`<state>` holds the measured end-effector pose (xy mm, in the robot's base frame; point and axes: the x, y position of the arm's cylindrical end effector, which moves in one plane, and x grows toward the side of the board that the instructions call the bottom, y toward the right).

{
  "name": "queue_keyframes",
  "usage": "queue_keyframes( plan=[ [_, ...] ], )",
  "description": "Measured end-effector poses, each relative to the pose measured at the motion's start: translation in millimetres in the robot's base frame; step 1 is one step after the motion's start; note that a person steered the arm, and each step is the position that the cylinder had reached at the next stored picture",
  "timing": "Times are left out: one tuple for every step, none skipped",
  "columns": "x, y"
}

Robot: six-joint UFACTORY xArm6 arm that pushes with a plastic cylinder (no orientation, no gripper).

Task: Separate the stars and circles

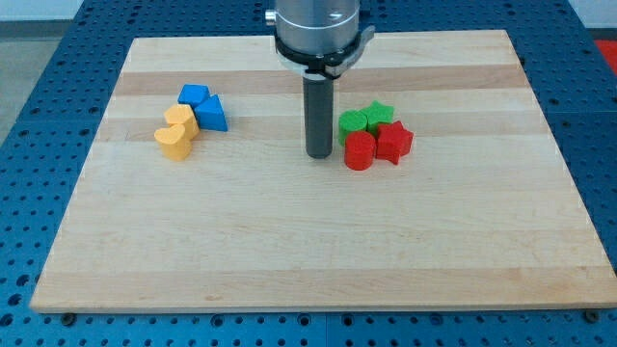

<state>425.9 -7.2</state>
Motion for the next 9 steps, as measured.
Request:
queue_keyframes(
  plan=[
    [-16,-1],
    [-38,0],
    [-54,19],
    [-58,32],
    [-56,39],
    [-55,60],
    [-57,79],
    [-53,91],
    [-34,95]
  ],
)
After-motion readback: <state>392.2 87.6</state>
